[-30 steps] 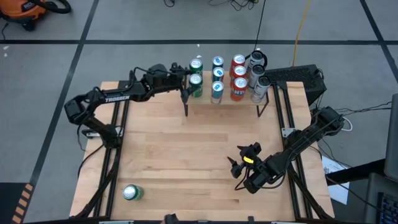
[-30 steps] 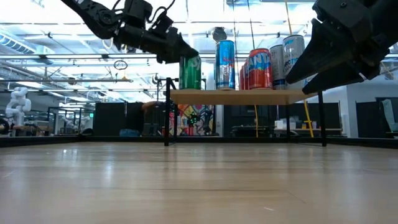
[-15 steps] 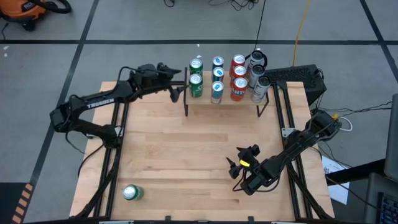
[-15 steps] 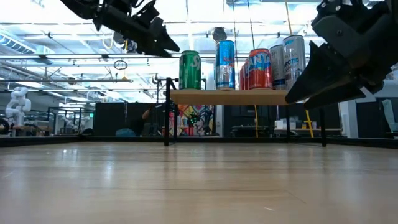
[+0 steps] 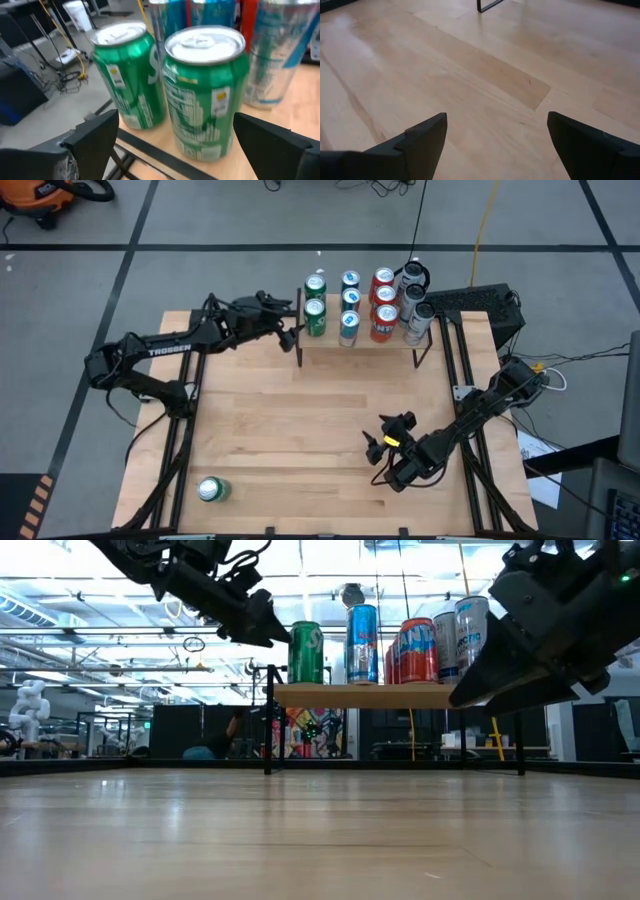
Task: Place canned beverage on shelf
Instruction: Put the right green soda can on the shelf aligned with the other green soda can
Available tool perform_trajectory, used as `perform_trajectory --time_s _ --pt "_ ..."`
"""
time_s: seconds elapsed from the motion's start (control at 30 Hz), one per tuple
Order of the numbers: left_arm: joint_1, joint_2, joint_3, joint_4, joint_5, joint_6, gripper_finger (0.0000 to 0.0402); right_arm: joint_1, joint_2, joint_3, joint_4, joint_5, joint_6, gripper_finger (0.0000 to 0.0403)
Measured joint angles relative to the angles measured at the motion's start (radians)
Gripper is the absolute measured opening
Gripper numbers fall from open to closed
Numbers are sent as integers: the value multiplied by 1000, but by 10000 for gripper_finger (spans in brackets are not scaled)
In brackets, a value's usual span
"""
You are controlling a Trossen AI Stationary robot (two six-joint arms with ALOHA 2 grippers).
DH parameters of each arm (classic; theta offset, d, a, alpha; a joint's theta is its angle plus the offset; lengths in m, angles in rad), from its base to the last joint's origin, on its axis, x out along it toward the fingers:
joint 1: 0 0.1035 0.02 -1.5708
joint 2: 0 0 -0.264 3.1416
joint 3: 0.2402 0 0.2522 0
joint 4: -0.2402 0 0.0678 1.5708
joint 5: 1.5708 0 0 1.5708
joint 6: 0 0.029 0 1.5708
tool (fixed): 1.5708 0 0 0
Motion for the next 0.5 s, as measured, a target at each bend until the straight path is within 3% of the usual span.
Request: perform_trajectory --time_s 0.5 --pt "32 93 -4 121 -34 -1 387 -2 0 0 0 0 -6 334"
